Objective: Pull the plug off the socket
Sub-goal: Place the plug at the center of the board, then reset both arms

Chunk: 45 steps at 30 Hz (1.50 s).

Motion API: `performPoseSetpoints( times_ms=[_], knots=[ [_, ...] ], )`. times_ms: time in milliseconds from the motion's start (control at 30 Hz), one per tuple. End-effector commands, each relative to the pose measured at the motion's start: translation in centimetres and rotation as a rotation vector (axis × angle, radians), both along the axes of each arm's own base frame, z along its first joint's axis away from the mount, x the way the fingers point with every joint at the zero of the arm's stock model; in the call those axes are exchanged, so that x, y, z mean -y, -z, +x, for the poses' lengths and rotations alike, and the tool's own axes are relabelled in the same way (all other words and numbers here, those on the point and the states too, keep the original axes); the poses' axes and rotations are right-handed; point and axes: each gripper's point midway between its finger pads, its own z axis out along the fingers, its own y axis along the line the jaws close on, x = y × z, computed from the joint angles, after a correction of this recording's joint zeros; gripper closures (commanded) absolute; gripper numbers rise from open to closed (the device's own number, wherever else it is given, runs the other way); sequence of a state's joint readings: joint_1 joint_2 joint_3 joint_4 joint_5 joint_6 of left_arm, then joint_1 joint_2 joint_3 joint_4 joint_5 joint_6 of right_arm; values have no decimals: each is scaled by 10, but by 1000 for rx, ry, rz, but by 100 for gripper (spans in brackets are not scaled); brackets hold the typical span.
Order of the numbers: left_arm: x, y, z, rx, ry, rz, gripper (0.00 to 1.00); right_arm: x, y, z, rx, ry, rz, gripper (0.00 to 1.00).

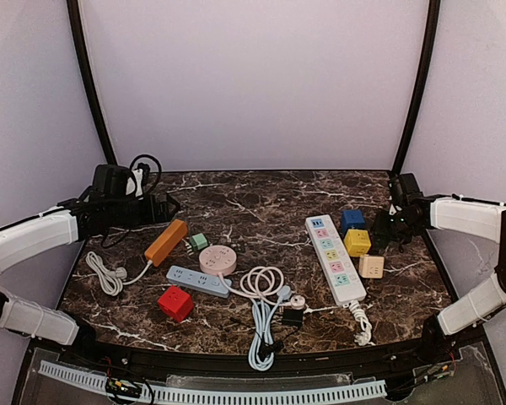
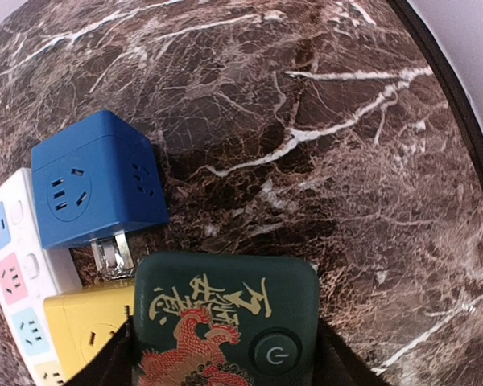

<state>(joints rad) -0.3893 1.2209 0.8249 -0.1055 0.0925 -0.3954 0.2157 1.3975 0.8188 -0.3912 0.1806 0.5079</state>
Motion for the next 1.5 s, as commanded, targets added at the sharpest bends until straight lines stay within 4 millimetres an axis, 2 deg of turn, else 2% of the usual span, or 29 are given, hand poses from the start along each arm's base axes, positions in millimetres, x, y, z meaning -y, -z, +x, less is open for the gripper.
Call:
performPoseSetpoints(
  times_ms=[0,267,367,533,667,733,833,867,900,933,1000,1033,1100,1133,1200,1300,1400,1433,1467],
  knots=[
    [-15,-1,0,18,-57,16,1,0,2,2,14,8,14,31],
    [-18,0,8,44,-84,-5,1,1,-13,7,53,4,2,3],
    [-20,-3,16,78,-89,-12,1,2,-23,13,88,-12,-16,1],
    [-28,-14,42,141,-108,-18,1,-2,-45,36,155,-74,-57,1],
    [-50,-10,66,163,-137,21,1,0,-65,56,226,-119,-53,1],
    [-64,-11,75,180,-153,25,1,12,-75,63,269,-113,-33,1],
    [-99,-15,84,219,-206,30,1,31,-92,66,347,-97,-9,1],
    [-117,-13,84,224,-238,47,1,38,-100,67,380,-90,-10,1],
    [-125,-15,84,238,-255,51,1,42,-106,66,408,-90,-16,1],
    [-148,-14,81,241,-305,53,1,43,-110,63,434,-97,-27,1],
    [-167,-19,73,281,-351,53,1,59,-123,58,500,-72,-62,1],
    [-176,-25,72,323,-381,90,1,60,-129,54,533,-74,-80,1],
    [-189,-20,56,366,-440,149,1,61,-146,45,637,-83,-108,1],
    [-200,-27,50,403,-496,179,1,61,-149,40,679,-89,-120,1],
    [-207,-27,38,460,-532,226,1,61,-154,27,764,-87,-141,1],
    [-212,-18,21,521,-548,291,1,67,-150,7,875,-55,-185,1],
    [-213,-8,11,541,-553,322,1,72,-138,-12,952,-40,-241,1],
    [-213,4,7,520,-545,337,1,74,-133,-17,965,-32,-256,1],
    [-214,6,6,526,-546,347,1,76,-128,-21,968,-27,-271,1]
  ],
)
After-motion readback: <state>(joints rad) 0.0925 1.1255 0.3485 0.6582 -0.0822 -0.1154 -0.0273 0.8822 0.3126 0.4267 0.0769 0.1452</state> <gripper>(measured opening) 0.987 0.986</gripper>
